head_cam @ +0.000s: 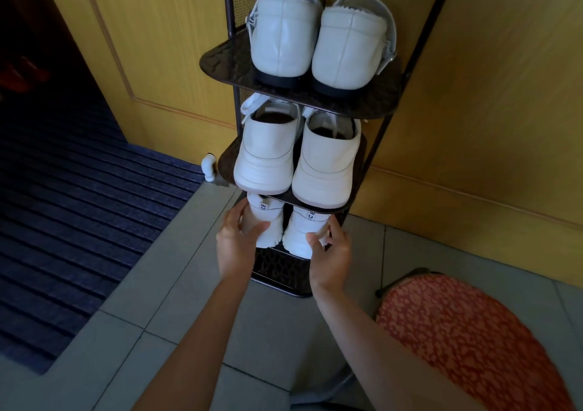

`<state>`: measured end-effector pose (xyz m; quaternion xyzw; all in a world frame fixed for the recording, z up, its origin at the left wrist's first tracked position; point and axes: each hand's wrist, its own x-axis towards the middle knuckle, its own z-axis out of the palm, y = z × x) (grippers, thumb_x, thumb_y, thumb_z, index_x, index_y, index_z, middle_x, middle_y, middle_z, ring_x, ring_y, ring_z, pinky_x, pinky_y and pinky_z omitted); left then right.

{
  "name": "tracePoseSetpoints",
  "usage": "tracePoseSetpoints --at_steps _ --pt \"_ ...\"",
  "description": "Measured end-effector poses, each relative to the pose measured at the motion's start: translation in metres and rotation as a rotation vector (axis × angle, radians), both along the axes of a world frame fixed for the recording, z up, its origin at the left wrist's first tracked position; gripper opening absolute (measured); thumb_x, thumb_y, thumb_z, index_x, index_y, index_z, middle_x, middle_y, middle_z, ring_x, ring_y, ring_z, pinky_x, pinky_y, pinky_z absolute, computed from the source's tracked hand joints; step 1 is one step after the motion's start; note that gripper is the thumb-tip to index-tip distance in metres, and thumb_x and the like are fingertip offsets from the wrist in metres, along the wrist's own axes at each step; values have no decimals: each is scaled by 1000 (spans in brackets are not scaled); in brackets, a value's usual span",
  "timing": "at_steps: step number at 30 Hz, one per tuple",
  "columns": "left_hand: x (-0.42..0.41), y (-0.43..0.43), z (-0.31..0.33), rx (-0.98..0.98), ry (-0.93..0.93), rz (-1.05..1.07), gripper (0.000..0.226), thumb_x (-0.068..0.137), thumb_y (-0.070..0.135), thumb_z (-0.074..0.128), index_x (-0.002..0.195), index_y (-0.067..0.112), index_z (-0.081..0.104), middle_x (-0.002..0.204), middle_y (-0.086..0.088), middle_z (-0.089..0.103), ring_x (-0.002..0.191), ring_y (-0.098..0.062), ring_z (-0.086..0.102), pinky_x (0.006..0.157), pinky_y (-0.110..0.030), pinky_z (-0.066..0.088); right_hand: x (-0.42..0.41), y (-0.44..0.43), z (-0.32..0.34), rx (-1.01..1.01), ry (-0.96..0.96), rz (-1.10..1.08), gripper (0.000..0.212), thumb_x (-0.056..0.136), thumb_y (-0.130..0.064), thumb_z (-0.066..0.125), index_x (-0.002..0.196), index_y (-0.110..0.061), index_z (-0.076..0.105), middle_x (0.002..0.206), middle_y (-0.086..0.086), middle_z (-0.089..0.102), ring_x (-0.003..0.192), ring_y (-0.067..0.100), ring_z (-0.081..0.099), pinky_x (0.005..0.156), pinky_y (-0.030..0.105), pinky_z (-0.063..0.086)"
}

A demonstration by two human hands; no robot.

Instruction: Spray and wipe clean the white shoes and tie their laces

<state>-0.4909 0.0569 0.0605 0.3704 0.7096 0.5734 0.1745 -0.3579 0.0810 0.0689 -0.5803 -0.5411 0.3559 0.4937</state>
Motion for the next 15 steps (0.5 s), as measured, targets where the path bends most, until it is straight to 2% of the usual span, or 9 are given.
tracePoseSetpoints --at_steps 4,8,10,13,15 --pt "3 -2 1 -14 -14 -15 62 77 14 74 134 10 48 126 -9 58 114 -21 56 93 -29 47 0 -3 -2 30 -20 15 51 84 -1 66 131 -16 53 80 -17 45 101 21 54 98 42 46" --pt "4 -3 4 -37 -18 -40 63 79 16 73 135 12 46 131 -8 53 119 -20 52 99 -34 45 3 -4 -2 -36 23 38 49 83 -4 68 128 -18 54 86 -16 48 109 19 51 102 45 43" --pt "2 -7 5 -45 18 -46 61 78 16 74 134 13 48 127 -9 55 114 -22 55 96 -37 48 5 -8 1 -65 22 61 51 82 -5 69 128 -20 54 102 -12 53 114 17 49 101 40 44" --pt "-2 -15 8 -45 37 -45 57 76 13 75 129 12 54 121 -9 58 109 -22 58 93 -38 50 9 -14 11 -123 43 90 60 83 -5 69 136 -22 47 128 1 49 108 13 50 91 20 44" --pt "-2 -24 17 -46 -10 -38 52 77 11 74 126 12 56 119 -5 59 105 -17 57 91 -35 50 11 -21 21 -166 58 100 62 83 -7 69 139 -19 44 133 3 46 111 14 50 92 22 42"
